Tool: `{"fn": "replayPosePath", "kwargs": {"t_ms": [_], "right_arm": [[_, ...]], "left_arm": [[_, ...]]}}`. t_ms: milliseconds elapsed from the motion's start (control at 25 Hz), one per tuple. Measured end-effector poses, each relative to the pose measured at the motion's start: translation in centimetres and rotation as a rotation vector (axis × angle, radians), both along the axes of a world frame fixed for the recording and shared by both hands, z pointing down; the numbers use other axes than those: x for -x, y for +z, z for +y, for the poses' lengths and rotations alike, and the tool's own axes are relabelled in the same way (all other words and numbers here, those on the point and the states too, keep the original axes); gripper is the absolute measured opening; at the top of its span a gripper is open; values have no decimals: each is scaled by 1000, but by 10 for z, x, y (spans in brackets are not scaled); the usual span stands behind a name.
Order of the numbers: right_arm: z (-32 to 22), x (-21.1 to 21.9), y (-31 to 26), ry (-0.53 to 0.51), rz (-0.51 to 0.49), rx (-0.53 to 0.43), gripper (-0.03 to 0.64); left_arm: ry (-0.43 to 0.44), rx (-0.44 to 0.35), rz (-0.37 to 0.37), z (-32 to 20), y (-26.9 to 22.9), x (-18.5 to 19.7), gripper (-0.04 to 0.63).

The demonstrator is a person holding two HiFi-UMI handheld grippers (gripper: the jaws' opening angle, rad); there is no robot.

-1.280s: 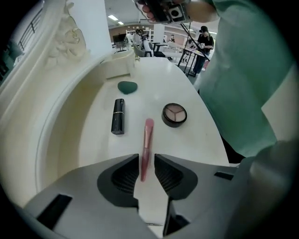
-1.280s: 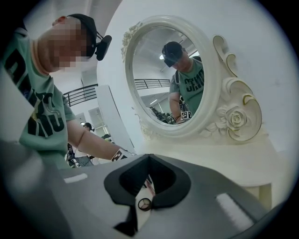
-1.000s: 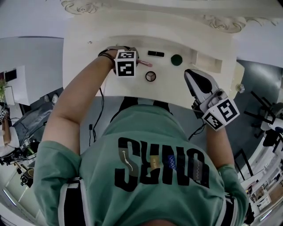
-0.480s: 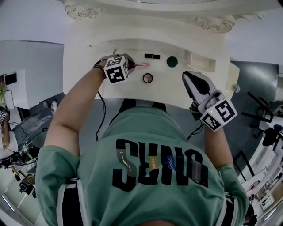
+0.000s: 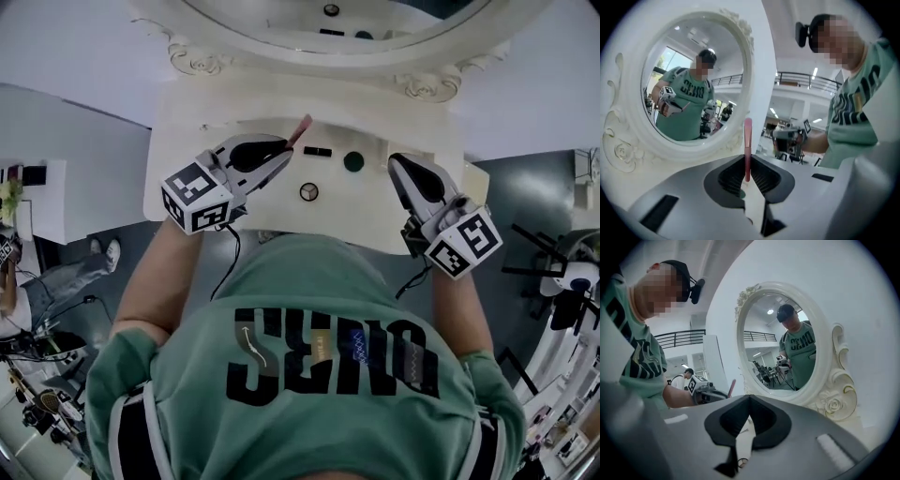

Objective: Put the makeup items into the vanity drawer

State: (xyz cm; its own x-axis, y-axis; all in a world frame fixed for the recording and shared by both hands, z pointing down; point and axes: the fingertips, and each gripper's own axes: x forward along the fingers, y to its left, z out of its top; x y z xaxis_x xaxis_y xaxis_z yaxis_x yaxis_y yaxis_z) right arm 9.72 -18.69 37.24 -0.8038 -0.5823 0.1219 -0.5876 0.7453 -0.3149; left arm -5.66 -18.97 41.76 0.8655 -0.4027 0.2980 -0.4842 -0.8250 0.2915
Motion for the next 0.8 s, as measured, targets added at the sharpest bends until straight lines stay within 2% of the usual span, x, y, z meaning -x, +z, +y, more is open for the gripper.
{"fn": "replayPosePath", "kwargs": {"t_ms": [160, 240, 320, 560, 680, 800], "right_arm": [[-6, 7, -28, -18, -14, -47, 9], [-7, 11, -39, -26, -21, -65, 9], [-6, 13, -47, -29, -24, -76, 9], [-9, 8, -54, -8, -25, -91, 9], [-11, -9, -48, 29, -25, -81, 9], [-11, -39, -36, 103, -25, -63, 9]], "left_arm": [[-104, -41, 191, -3, -61, 13, 43], [-137, -62, 236, -2, -81, 21, 43], [-147, -78, 246, 0, -92, 26, 43], [-124, -89, 223, -3, -98, 22, 43], [-63, -89, 118, -6, -78, -5, 43], [44, -61, -8, -7, -44, -52, 43]]}}
